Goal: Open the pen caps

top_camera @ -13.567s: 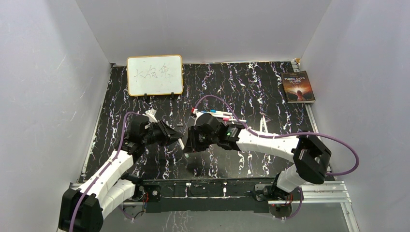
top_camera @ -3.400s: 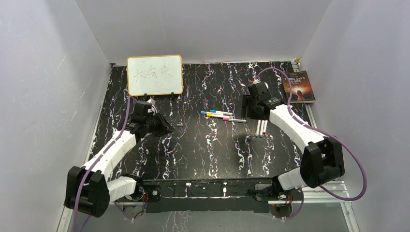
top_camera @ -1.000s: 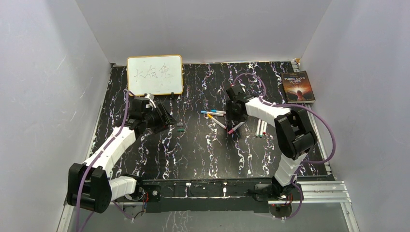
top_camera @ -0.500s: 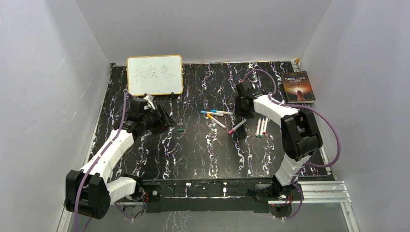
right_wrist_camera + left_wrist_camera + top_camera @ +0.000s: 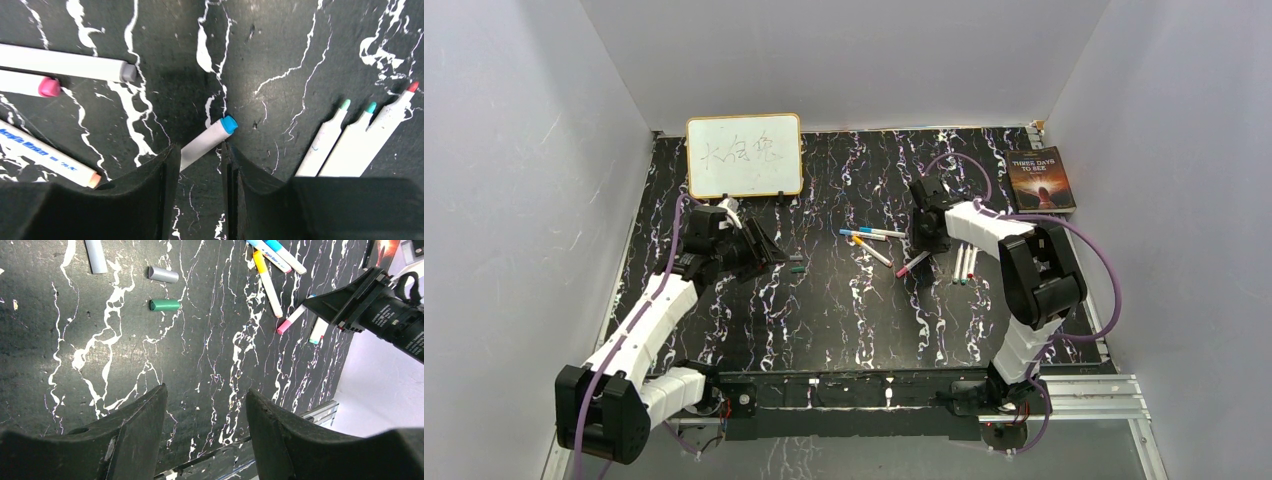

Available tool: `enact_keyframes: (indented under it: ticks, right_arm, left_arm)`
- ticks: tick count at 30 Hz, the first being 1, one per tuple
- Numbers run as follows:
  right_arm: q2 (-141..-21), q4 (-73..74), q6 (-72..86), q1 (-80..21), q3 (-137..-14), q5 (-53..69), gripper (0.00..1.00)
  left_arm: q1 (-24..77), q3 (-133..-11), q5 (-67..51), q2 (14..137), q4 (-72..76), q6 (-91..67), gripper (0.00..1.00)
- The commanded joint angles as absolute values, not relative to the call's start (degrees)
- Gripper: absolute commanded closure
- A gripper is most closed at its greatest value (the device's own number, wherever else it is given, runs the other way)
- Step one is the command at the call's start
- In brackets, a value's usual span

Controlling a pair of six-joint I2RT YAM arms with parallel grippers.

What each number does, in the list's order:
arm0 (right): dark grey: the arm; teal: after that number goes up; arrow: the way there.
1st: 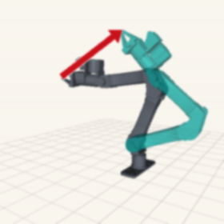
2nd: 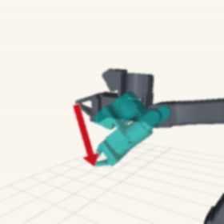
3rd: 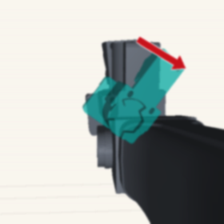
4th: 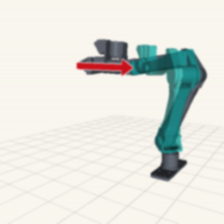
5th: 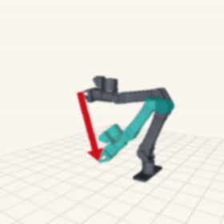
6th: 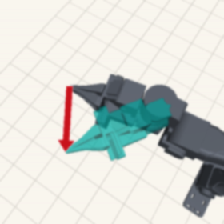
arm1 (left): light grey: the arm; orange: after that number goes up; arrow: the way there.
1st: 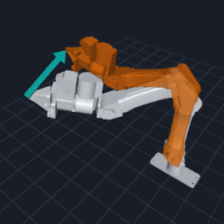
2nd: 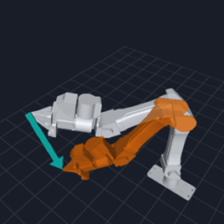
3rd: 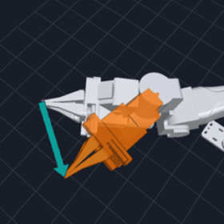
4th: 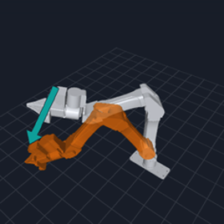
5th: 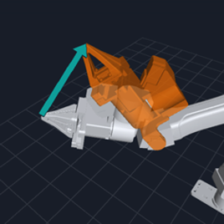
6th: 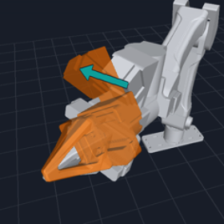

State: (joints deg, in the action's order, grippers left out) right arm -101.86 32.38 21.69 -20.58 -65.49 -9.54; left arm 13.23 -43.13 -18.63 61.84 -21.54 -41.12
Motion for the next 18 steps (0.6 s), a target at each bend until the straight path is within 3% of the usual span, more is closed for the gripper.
enact_keyframes:
  ticks: [1,12,18]
  right_arm:
    - [-100.59,30.28,21.66,-20.62,-63.42,-11.30,0.67]
    - [-95.10,31.33,22.00,-20.58,-59.25,-12.79,0.66]
    - [-94.39,31.66,22.02,-20.65,-57.86,-12.09,0.81]
  left_arm:
    - [13.01,-43.09,-19.42,60.03,-23.05,-41.22,0.43]
    - [13.08,-41.67,-19.95,59.29,-22.70,-41.41,0.43]
    - [13.06,-40.53,-20.25,58.70,-21.86,-41.84,0.43]
